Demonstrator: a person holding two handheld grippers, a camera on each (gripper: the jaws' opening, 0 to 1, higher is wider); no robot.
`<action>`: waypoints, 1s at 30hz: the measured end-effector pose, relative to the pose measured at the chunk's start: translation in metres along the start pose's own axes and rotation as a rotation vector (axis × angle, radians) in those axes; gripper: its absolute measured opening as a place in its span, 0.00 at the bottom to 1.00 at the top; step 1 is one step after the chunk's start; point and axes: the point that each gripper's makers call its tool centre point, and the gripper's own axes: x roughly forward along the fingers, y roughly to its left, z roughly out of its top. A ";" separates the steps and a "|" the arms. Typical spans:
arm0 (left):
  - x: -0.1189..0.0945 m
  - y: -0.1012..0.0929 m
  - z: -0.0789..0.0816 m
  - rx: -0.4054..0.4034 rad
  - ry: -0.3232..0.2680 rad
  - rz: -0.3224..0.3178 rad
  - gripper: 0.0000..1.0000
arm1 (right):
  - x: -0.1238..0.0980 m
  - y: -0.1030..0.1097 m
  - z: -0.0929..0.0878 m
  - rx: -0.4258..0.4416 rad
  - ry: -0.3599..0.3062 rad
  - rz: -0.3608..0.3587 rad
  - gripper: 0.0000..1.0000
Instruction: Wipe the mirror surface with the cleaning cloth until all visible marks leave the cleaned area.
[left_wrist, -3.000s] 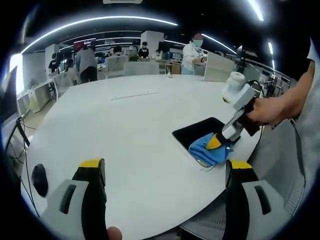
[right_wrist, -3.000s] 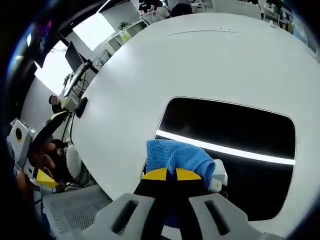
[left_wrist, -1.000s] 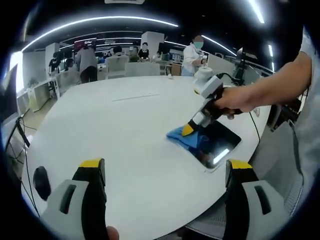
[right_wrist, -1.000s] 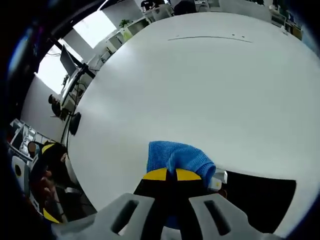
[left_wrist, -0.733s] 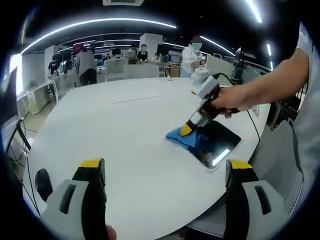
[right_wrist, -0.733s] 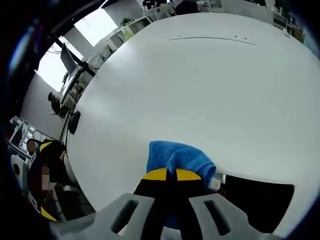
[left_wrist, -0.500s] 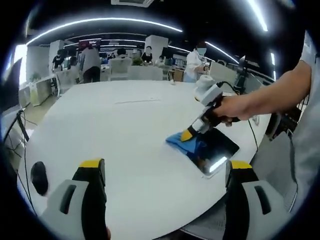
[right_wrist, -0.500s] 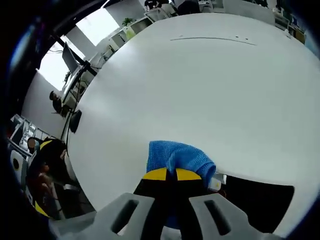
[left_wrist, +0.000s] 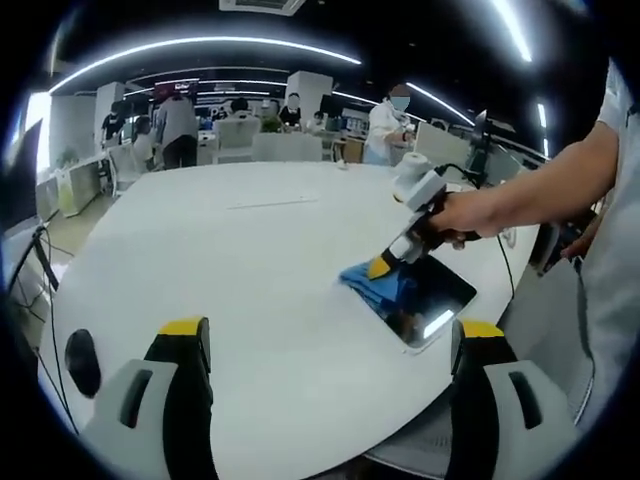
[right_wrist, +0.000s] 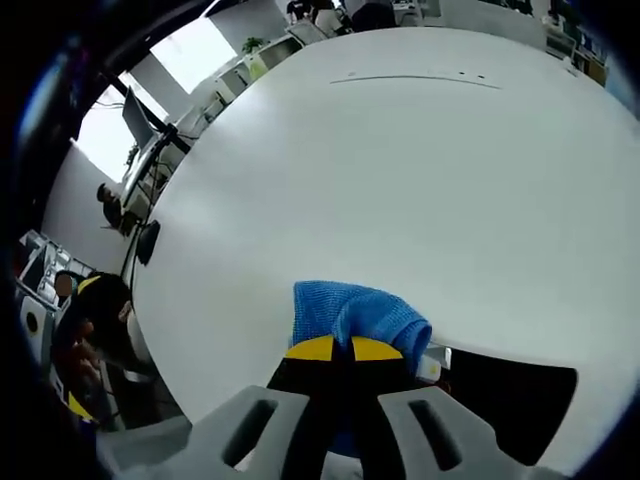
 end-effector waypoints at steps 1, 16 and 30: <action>0.000 -0.001 0.000 0.000 0.001 0.000 0.99 | -0.001 -0.001 0.000 0.002 -0.001 -0.001 0.00; 0.002 -0.008 0.001 0.019 0.012 -0.005 0.99 | -0.014 -0.026 -0.006 0.021 -0.011 -0.030 0.00; -0.002 -0.012 0.003 0.022 0.010 0.000 0.99 | -0.017 -0.034 -0.008 0.032 -0.016 -0.042 0.00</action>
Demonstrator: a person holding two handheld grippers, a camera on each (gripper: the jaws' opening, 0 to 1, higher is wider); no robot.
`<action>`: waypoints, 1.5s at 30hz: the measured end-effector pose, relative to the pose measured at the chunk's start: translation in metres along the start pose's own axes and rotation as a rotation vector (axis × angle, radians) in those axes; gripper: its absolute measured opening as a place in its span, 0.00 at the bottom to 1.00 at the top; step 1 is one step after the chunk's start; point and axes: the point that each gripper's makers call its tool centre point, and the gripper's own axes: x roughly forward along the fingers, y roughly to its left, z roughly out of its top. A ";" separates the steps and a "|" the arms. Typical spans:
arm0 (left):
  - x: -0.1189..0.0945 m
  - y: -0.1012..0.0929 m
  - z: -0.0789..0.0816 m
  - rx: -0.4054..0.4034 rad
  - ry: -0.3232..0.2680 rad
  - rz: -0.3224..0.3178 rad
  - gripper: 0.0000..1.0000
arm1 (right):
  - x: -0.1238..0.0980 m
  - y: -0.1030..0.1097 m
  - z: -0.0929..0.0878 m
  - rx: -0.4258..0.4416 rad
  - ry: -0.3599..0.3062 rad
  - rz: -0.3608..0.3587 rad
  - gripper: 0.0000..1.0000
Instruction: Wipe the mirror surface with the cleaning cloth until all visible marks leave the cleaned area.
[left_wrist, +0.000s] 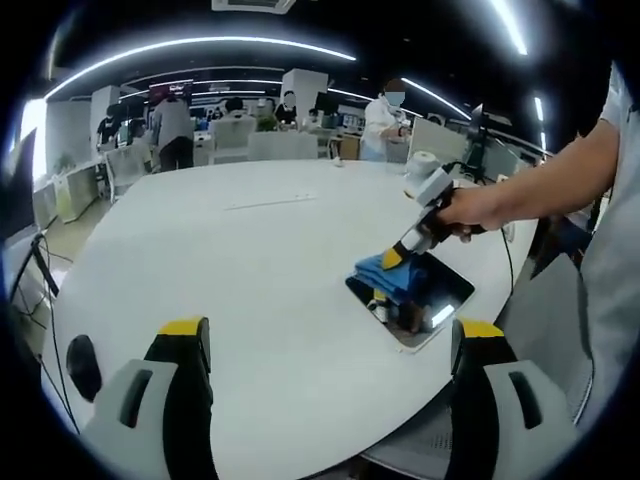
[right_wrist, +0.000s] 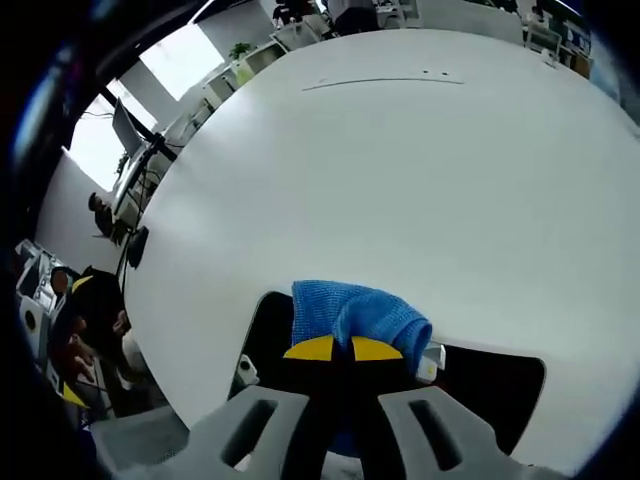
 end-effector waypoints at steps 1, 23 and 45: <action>-0.001 0.000 0.000 -0.001 0.001 0.002 0.99 | 0.000 0.000 0.000 0.001 0.000 0.001 0.00; -0.013 -0.006 0.018 -0.008 -0.046 0.043 0.99 | -0.002 0.014 -0.017 -0.019 0.017 -0.014 0.00; 0.004 -0.017 0.022 0.033 -0.039 0.021 0.99 | -0.019 0.040 -0.071 0.040 0.058 0.052 0.00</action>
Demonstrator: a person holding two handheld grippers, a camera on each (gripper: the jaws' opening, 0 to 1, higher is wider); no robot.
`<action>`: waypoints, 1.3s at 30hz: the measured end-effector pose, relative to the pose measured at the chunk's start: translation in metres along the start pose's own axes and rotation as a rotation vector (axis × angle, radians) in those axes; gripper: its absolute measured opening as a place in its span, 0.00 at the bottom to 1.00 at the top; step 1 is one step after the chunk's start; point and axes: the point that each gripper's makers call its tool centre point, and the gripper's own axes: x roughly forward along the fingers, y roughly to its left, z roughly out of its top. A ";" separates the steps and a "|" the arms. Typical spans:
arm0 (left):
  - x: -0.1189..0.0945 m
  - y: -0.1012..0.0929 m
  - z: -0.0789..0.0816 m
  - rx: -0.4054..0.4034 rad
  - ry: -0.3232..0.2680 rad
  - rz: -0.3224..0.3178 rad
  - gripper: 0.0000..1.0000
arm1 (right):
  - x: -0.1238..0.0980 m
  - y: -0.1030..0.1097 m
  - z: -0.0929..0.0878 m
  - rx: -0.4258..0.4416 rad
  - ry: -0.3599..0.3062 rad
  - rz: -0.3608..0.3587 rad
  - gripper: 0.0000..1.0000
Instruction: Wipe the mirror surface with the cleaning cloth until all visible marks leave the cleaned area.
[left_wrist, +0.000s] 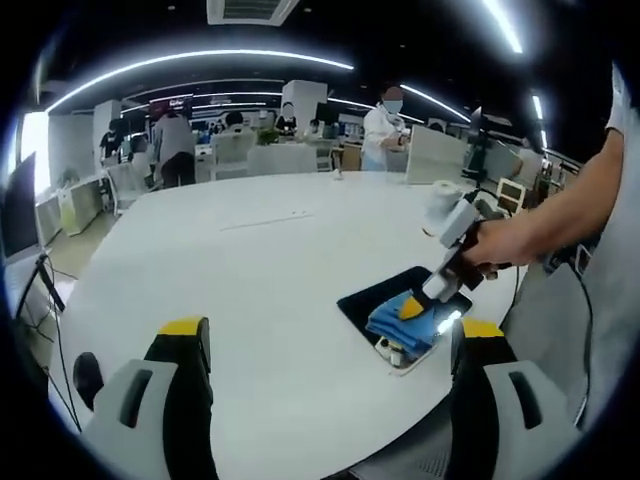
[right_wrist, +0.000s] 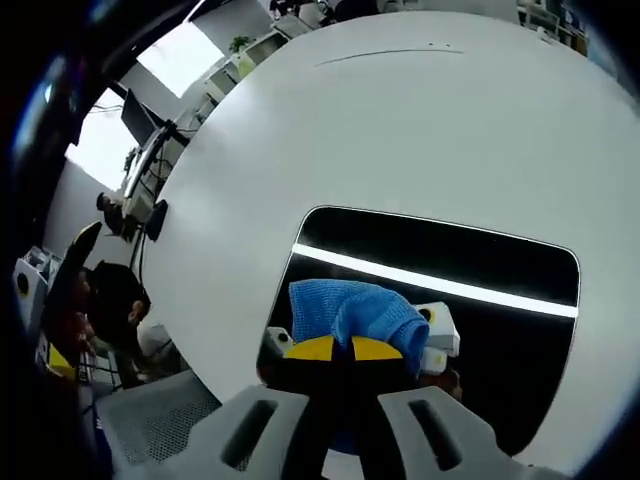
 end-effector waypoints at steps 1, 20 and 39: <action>0.002 0.002 0.000 0.002 -0.001 -0.003 0.99 | 0.000 0.000 -0.001 0.004 -0.004 0.001 0.00; -0.002 0.003 -0.008 0.004 0.009 -0.016 0.99 | -0.007 0.015 -0.034 0.012 0.021 0.032 0.00; 0.009 0.005 -0.003 0.013 0.007 -0.037 0.99 | -0.013 0.009 -0.042 0.000 0.029 0.065 0.00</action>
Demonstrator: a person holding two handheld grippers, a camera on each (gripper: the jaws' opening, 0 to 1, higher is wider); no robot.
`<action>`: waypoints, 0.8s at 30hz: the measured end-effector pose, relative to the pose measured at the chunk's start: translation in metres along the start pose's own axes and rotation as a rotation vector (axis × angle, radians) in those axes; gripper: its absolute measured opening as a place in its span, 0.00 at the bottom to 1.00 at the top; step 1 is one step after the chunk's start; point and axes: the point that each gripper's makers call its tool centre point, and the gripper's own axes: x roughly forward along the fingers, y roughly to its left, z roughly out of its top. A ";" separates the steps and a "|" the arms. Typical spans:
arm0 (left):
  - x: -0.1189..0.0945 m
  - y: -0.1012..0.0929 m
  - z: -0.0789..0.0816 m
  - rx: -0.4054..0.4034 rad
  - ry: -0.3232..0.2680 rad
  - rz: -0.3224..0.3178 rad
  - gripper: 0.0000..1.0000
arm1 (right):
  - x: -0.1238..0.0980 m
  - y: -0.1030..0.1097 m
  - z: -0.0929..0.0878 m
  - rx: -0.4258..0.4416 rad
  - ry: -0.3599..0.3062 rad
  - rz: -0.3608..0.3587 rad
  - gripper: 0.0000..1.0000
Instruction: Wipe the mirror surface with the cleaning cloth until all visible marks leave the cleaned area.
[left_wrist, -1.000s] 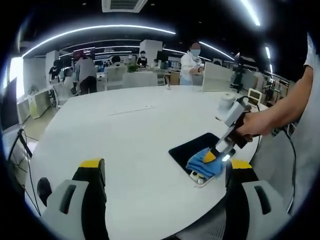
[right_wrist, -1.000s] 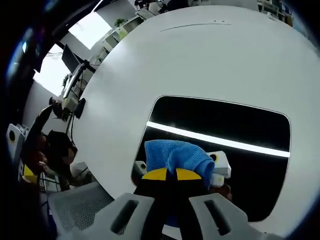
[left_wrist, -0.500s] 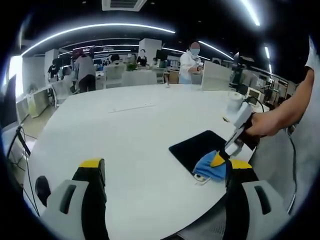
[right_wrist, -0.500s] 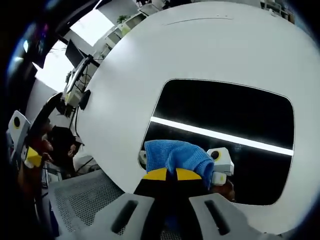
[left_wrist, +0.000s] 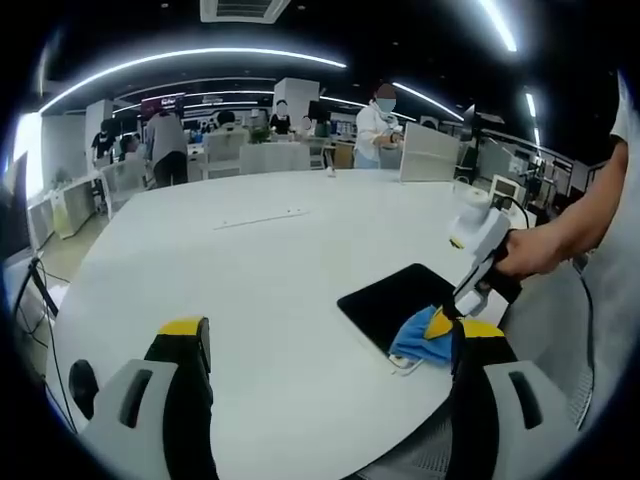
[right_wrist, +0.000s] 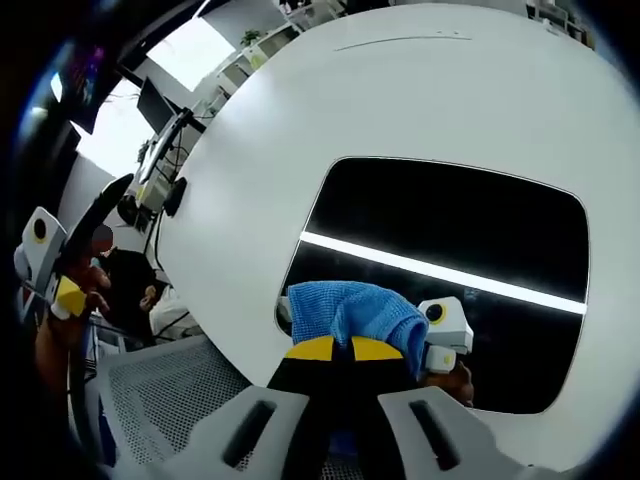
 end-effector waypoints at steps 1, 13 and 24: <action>-0.001 0.000 0.000 0.000 0.001 0.001 0.99 | -0.001 -0.003 0.001 0.002 0.000 -0.001 0.00; -0.002 0.002 -0.002 -0.004 0.007 0.002 0.99 | -0.008 -0.015 -0.003 0.015 -0.007 0.003 0.00; 0.003 0.000 0.003 0.008 0.006 -0.007 0.99 | -0.017 -0.031 -0.006 0.017 0.000 -0.016 0.00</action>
